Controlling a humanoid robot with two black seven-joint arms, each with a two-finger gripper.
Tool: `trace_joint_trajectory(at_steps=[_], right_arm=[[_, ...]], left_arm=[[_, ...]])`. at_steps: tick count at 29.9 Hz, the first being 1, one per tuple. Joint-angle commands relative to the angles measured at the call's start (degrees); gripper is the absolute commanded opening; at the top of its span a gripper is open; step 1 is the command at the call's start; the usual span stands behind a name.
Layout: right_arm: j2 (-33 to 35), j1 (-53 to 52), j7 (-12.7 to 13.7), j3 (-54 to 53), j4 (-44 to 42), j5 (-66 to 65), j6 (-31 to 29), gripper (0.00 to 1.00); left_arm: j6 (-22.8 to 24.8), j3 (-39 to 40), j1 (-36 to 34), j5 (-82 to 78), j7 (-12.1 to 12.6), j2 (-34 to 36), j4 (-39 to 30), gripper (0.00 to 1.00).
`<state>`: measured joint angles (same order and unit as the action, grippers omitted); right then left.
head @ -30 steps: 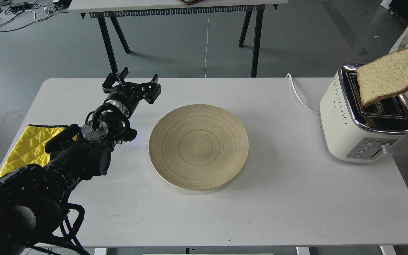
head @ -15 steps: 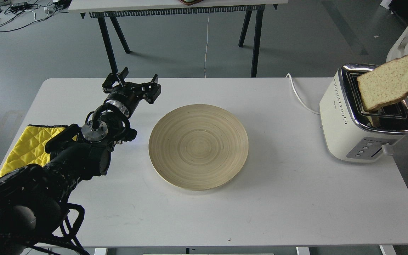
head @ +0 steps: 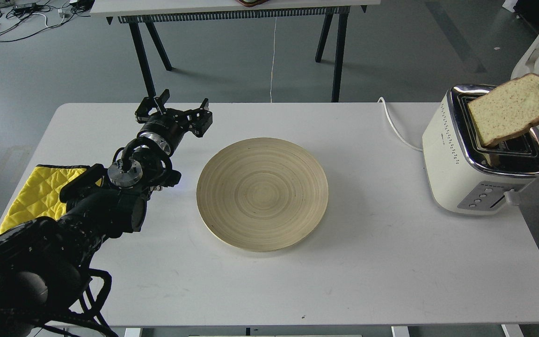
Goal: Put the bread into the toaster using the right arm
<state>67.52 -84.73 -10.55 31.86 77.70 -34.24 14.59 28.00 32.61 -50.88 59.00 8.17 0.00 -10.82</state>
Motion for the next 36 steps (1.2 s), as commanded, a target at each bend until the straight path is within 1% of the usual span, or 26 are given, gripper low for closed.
trace_joint_trajectory(at_steps=[1, 6, 9, 16, 20, 24, 26, 32, 34, 36], right_arm=[[-0.2, 0.0, 0.0, 0.0, -0.1, 0.2, 0.0, 0.16], [-0.3, 0.0, 0.2, 0.0, -0.2, 0.2, 0.0, 0.17], [-0.5, 0.1, 1.0, 0.0, -0.2, 0.2, 0.0, 0.18], [-1.5, 0.4, 1.1, 0.0, -0.2, 0.2, 0.0, 0.20], [-2.0, 0.9, 1.1, 0.0, -0.1, 0.3, 0.8, 0.25], [-2.7, 1.2, 1.1, 0.0, 0.0, 0.3, 2.0, 0.34], [-2.9, 1.2, 1.1, 0.0, 0.0, 0.3, 2.2, 0.43], [-4.8, 1.2, 1.0, -0.3, 0.1, 0.4, 4.4, 0.79], [-6.0, 1.0, 1.0, -0.7, 0.2, 0.6, 4.5, 0.99], [-7.2, 0.3, 1.1, -0.9, 0.3, 2.2, 4.4, 0.98]], left_arm=[[0.0, 0.0, 0.0, 0.1, 0.0, 0.0, 0.0, 1.00], [0.0, 0.0, 0.0, 0.0, 0.0, 0.0, -0.1, 1.00], [0.0, 0.0, 0.0, 0.1, 0.0, 0.0, 0.0, 1.00], [0.0, 0.0, 0.0, 0.1, 0.0, 0.0, 0.0, 1.00], [0.0, 0.0, 0.0, 0.1, 0.0, 0.0, 0.0, 1.00], [0.0, 0.0, 0.0, 0.1, 0.0, 0.0, 0.0, 1.00], [0.0, 0.0, 0.0, 0.1, 0.0, 0.0, 0.0, 1.00], [0.0, 0.0, 0.0, 0.0, 0.0, 0.0, 0.0, 1.00], [0.0, 0.0, 0.0, 0.0, 0.0, 0.0, 0.0, 1.00], [0.0, 0.0, 0.0, 0.0, 0.0, 0.0, 0.0, 1.00]])
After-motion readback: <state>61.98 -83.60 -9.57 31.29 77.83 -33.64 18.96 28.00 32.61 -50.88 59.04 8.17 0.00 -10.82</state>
